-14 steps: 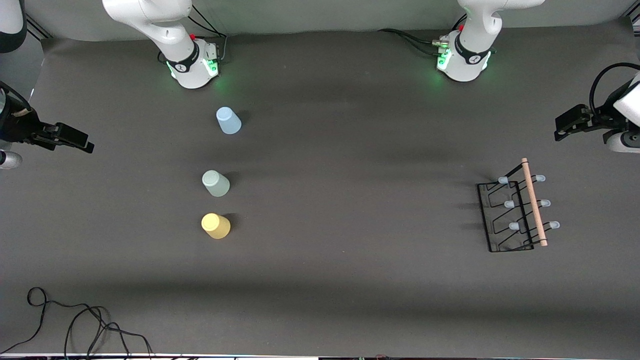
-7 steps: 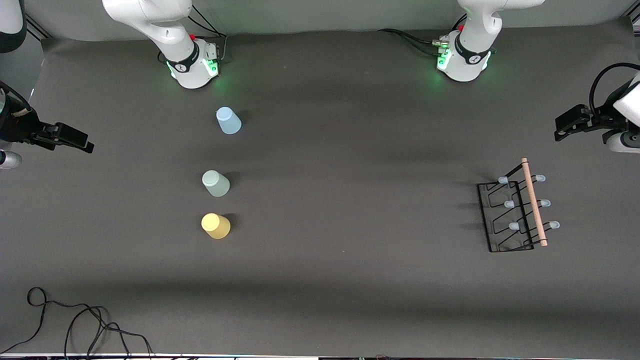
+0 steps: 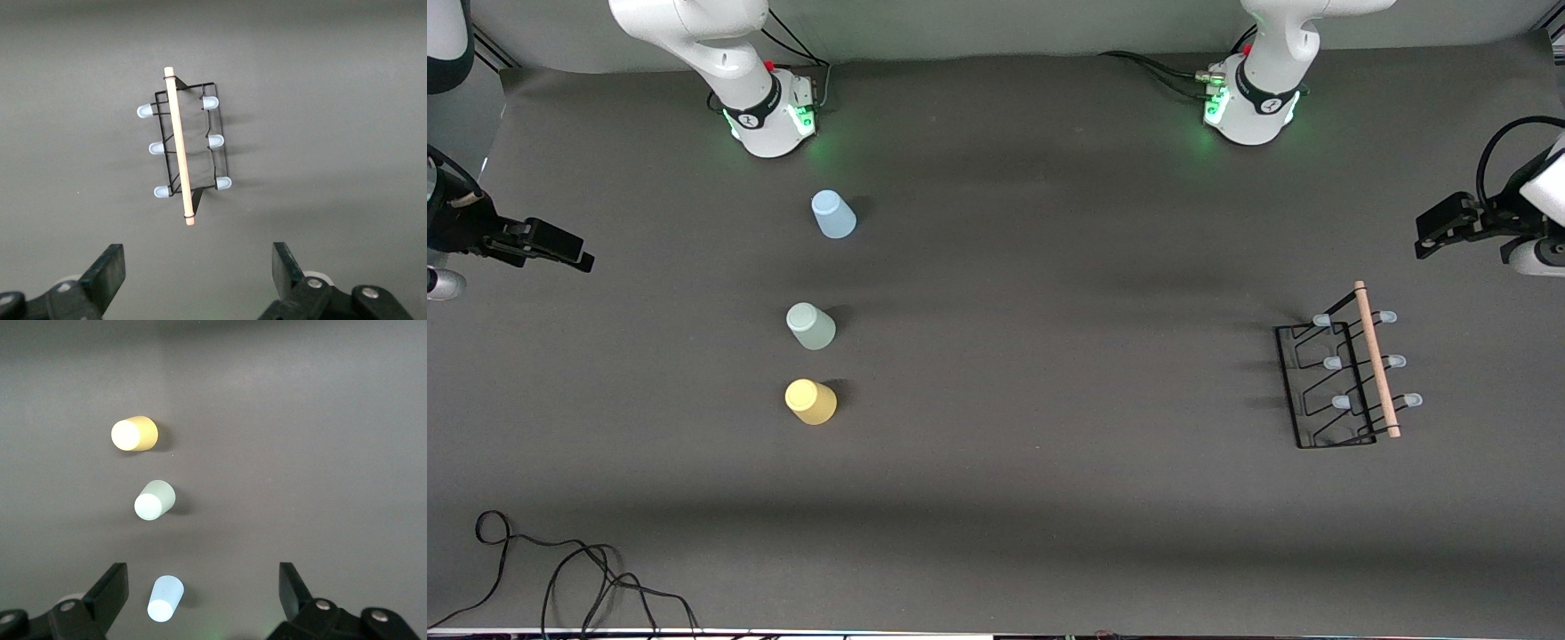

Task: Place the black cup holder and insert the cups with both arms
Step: 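Reach the left gripper down and grasp the rack's wooden handle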

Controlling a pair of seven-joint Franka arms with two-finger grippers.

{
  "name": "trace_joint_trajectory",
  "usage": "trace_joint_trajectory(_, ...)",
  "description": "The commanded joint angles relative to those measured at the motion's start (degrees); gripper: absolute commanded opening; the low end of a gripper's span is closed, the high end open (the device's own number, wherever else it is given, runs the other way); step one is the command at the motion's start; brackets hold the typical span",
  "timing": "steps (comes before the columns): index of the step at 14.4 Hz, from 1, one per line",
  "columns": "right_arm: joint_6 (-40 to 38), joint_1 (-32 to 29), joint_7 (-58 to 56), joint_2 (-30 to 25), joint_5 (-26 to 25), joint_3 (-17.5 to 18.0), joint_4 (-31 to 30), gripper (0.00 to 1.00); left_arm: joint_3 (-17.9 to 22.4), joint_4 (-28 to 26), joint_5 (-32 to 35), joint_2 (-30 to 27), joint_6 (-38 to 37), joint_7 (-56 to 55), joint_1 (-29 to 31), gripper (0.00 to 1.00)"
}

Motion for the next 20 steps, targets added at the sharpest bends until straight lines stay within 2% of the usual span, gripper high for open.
trace_joint_trajectory(1, -0.16, -0.11, 0.70, -1.08, -0.67, 0.12, -0.69, 1.00, 0.16, -4.98, 0.74, -0.51, 6.00, 0.22, 0.14, 0.95)
trace_joint_trajectory(5, -0.16, -0.19, 0.70, -1.08, -0.67, 0.12, -0.69, 1.00, 0.16, -13.68, 0.74, 2.20, 17.95, 0.40, 2.51, 0.83)
trace_joint_trajectory(9, -0.16, -0.19, 0.70, -1.08, -0.67, 0.12, -0.69, 1.00, 0.16, -15.63, 0.74, 8.88, 22.36, 0.40, 3.30, 0.67)
trace_joint_trajectory(13, -0.25, -0.19, 0.70, -1.08, -0.67, 0.12, -0.78, 1.00, 0.16, -16.50, 1.18, 14.25, 27.10, 0.40, 3.39, 0.63)
trace_joint_trajectory(17, -0.51, -0.19, 0.70, -1.08, -0.67, 0.12, -0.78, 1.00, 0.16, -18.44, 3.64, 17.24, 32.03, 0.31, 3.39, 0.62)
trace_joint_trajectory(18, -0.51, -0.19, 0.70, -1.08, -0.67, 0.12, -0.69, 1.00, 0.16, -18.35, 3.56, 17.24, 32.12, 0.22, 3.39, 0.42)
trace_joint_trajectory(19, -0.51, -0.19, 0.70, -1.08, -0.67, 0.12, -0.69, 1.00, 0.16, -18.18, 3.56, 17.24, 32.13, 0.22, 3.39, 0.11)
trace_joint_trajectory(20, -0.51, -0.19, 0.70, -1.08, -0.67, 0.12, -0.69, 1.00, 0.16, -17.74, 3.56, 17.24, 32.04, -0.13, 3.30, 0.00)
